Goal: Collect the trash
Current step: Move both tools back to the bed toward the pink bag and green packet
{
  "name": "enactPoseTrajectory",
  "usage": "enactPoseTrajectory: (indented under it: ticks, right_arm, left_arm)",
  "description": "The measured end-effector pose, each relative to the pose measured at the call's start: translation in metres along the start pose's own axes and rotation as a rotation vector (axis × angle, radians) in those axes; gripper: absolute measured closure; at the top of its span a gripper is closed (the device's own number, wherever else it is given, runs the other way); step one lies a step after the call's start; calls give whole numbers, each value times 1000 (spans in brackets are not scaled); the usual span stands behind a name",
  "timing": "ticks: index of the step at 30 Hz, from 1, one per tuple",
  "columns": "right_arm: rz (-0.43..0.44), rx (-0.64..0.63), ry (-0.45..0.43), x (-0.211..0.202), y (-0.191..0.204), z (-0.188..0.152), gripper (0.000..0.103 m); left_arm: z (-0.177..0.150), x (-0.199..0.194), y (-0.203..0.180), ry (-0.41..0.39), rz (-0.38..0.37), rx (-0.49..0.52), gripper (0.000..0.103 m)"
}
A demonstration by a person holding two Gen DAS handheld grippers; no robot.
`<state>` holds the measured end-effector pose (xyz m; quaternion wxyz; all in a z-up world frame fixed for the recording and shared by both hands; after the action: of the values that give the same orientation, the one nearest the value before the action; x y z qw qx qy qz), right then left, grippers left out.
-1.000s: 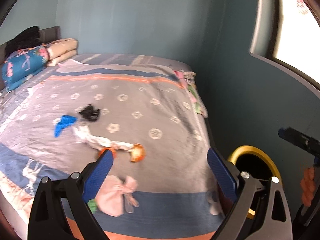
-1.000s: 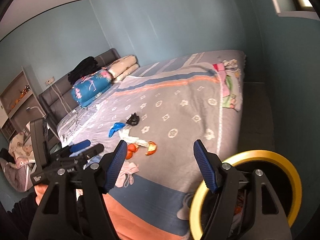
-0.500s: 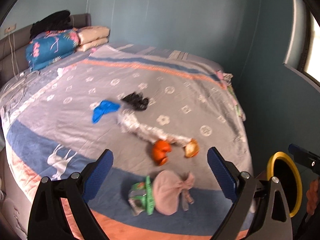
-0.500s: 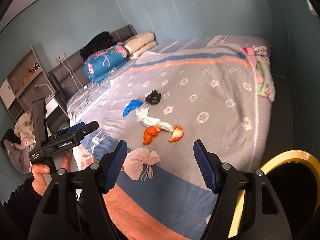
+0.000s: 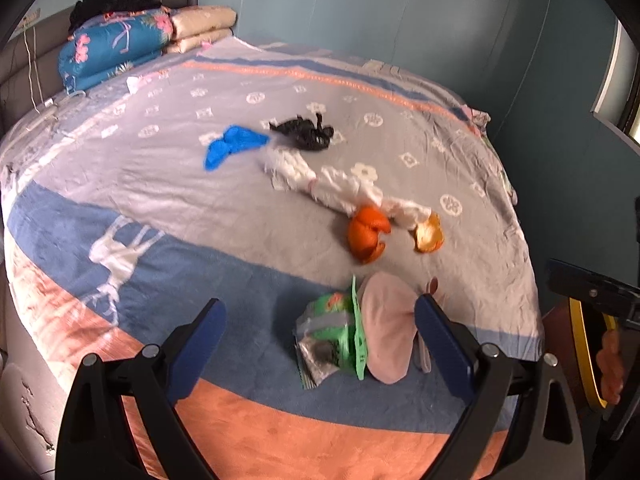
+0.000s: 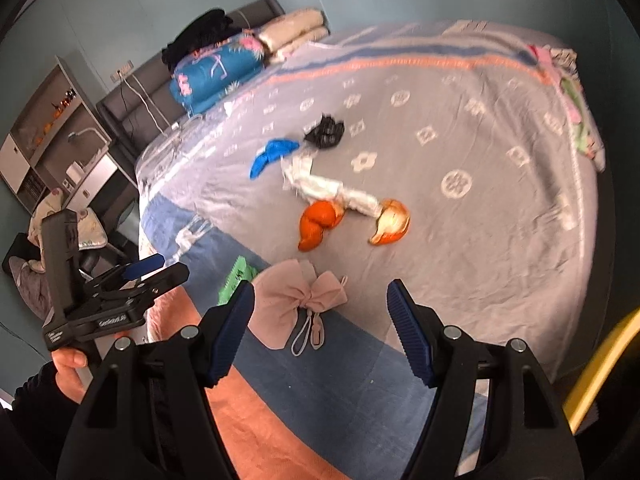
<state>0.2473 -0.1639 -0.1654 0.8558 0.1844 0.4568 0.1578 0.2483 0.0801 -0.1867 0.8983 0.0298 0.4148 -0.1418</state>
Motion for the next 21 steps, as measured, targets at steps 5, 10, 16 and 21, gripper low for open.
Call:
enactPoseTrajectory:
  ticks: [5,10,16,21]
  right_arm:
    - [-2,37,76,40,-6,-6,37]
    - [-24,53,126,76,-6,-13,37]
    - [-49,49,144,104,-3,-19,37]
    - [-74,24,180,124,0,-24,43]
  left_arm:
    - [-10,18,-4,19,-28,-19,12]
    - [-14,34,-6,38,-27,-16,12]
    - [-22,48,9,44,-15,-57,12]
    - [-29,60,15,66,-36,-70,30]
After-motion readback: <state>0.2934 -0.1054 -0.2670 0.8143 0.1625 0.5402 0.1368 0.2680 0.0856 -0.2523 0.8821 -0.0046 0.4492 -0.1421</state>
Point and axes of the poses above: each gripper's, at about its wrist camera, not at the fingertips, and x roughly the way its jaws point, y to its left, z to its top, the point moved 5 cm from there along x, roughly the way its jaws point, and after that the axes turned 11 degrees about x, right-handed, at the moved point
